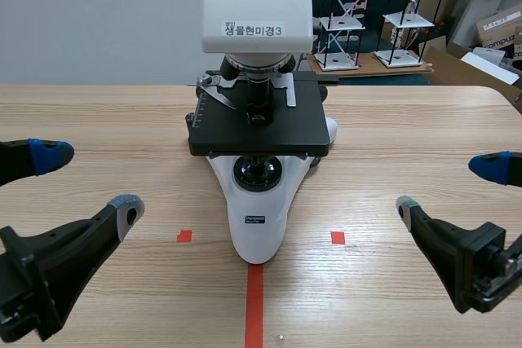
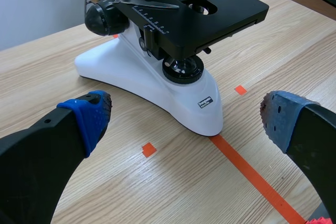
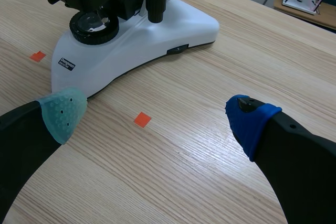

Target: Point at the stage knob

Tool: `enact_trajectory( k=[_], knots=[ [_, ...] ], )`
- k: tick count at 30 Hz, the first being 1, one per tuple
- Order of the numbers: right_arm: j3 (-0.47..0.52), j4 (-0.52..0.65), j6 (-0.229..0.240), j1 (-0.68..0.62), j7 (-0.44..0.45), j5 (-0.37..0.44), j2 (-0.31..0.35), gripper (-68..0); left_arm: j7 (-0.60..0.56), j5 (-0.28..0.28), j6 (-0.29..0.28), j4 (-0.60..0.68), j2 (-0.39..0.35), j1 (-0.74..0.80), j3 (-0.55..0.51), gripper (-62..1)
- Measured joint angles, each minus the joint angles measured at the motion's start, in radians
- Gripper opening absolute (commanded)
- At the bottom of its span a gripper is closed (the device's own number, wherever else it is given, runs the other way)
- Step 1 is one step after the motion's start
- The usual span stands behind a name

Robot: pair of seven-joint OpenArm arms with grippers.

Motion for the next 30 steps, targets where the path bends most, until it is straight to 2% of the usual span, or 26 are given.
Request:
enact_trajectory(
  k=[16, 18, 20, 25, 30],
  knots=[
    [0.0, 0.0, 0.0, 0.0, 0.0, 0.0, 0.0, -9.3, 0.0, 0.0, 0.0, 0.0, 0.0, 0.0, 0.0, -1.1],
    [0.0, 0.0, 0.0, 0.0, 0.0, 0.0, 0.0, -11.3, 0.0, 0.0, 0.0, 0.0, 0.0, 0.0, 0.0, -1.1],
    [0.0, 0.0, 0.0, 0.0, 0.0, 0.0, 0.0, -17.5, 0.0, 0.0, 0.0, 0.0, 0.0, 0.0, 0.0, -1.1],
    [0.0, 0.0, 0.0, 0.0, 0.0, -0.001, 0.0, -38.5, 0.0, 0.0, 0.0, 0.0, 0.0, 0.0, 0.0, -1.1],
    [0.0, -0.004, 0.001, 0.001, 0.027, -0.003, 0.0, -51.4, 0.0, 0.0, 0.0, 0.0, 0.0, 0.0, 0.0, -1.1]
  ],
)
